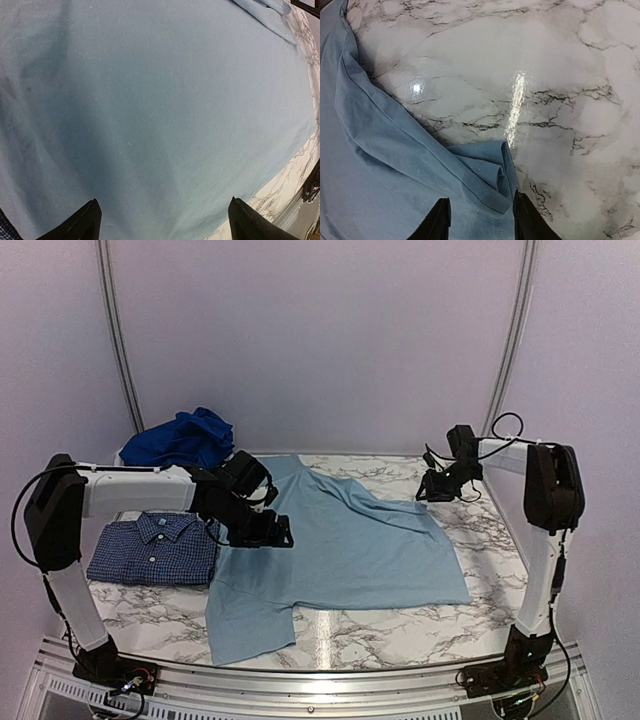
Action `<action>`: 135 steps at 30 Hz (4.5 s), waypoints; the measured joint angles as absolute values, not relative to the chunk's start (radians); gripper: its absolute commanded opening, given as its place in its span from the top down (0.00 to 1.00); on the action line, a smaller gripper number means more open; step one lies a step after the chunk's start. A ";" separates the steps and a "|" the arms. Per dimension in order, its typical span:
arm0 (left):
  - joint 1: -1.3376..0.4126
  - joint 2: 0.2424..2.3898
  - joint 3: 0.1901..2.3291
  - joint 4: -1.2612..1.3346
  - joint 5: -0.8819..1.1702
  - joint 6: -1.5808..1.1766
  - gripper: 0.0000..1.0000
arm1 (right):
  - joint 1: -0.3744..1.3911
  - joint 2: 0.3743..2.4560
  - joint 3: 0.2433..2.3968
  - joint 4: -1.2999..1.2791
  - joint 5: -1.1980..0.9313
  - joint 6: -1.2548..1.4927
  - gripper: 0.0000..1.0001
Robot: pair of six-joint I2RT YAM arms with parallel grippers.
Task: Fold and stack the mixed laundry pile
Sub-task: Adjust the flattened T-shirt at the center of the board, then pick up the flattened T-shirt from the center of the board.
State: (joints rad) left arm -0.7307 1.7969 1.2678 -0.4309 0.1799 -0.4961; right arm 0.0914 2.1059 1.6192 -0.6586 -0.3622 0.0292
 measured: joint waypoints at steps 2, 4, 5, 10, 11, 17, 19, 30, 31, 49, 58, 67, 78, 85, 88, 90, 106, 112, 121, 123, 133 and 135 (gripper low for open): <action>-0.726 1.797 1.268 -0.431 0.181 -0.490 0.09 | 0.091 2.110 1.627 -0.658 -0.366 0.030 0.64; -0.721 1.797 1.268 -0.431 0.183 -0.488 0.09 | 0.091 2.115 1.627 -0.661 -0.366 0.030 0.63; -0.718 1.797 1.268 -0.431 0.183 -0.487 0.09 | 0.091 2.121 1.627 -0.661 -0.366 0.031 0.63; -0.706 1.797 1.268 -0.431 0.183 -0.485 0.09 | 0.091 2.149 1.627 -0.673 -0.365 0.031 0.69; -0.705 1.797 1.268 -0.431 0.183 -0.485 0.09 | 0.091 2.152 1.627 -0.677 -0.365 0.030 0.77; -0.703 1.797 1.268 -0.431 0.184 -0.485 0.09 | 0.090 2.152 1.627 -0.683 -0.364 0.031 1.00; -0.703 1.799 1.268 -0.431 0.185 -0.485 0.09 | 0.088 2.152 1.637 -0.691 -0.360 0.033 1.00; -0.693 1.828 1.268 -0.431 0.194 -0.485 0.10 | 0.016 2.210 1.957 -0.705 -0.296 0.060 1.00; -0.691 1.831 1.268 -0.431 0.194 -0.485 0.10 | 0.000 2.235 2.003 -0.702 -0.285 0.067 1.00; -0.669 1.818 1.259 -0.430 0.155 -0.501 0.07 | -0.084 2.385 2.128 -0.737 -0.112 0.120 0.42; -0.668 1.869 1.330 -0.427 0.118 -0.489 0.07 | 0.052 1.950 1.548 -0.645 -0.284 0.145 0.42; -0.663 2.038 1.451 -0.408 0.087 -0.490 0.08 | 0.067 2.065 1.457 -0.598 -0.351 0.157 0.43; -0.584 2.212 1.656 -0.400 0.080 -0.505 0.08 | 0.016 2.383 1.929 -0.605 -0.355 0.153 0.43; -0.535 2.269 1.805 -0.403 0.089 -0.486 0.01 | -0.022 2.453 2.157 -0.708 -0.361 0.154 0.43; -0.538 2.170 1.744 -0.406 0.092 -0.493 0.01 | -0.027 2.252 1.932 -0.689 -0.373 0.173 0.43; -0.545 2.036 1.636 -0.407 0.096 -0.512 0.01 | -0.022 2.064 1.731 -0.677 -0.385 0.197 0.43; -0.734 1.549 0.995 -0.450 0.039 -0.826 0.01 | -0.020 1.344 0.845 -0.752 -0.250 0.458 0.63; -0.734 1.516 0.949 -0.457 0.013 -0.926 0.03 | -0.044 1.265 0.739 -0.771 -0.216 0.574 0.63; -0.734 1.512 0.949 -0.464 -0.019 -0.975 0.04 | -0.067 1.325 0.659 -0.707 -0.189 0.633 0.64; -0.734 1.512 0.949 -0.469 -0.026 -0.982 0.04 | -0.067 1.332 0.652 -0.691 -0.180 0.640 0.63; -0.732 1.512 0.938 -0.480 -0.043 -1.000 0.05 | -0.075 1.326 0.650 -0.643 -0.164 0.665 0.56; -0.732 1.512 0.938 -0.480 -0.044 -1.000 0.05 | -0.077 1.313 0.650 -0.642 -0.166 0.677 0.48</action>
State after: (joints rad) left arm -0.7322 1.5120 0.9379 -0.4805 -0.0437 -0.9997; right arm -0.0772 1.3128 0.6502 -0.6422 -0.1661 0.6765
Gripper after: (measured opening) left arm 0.951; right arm 0.425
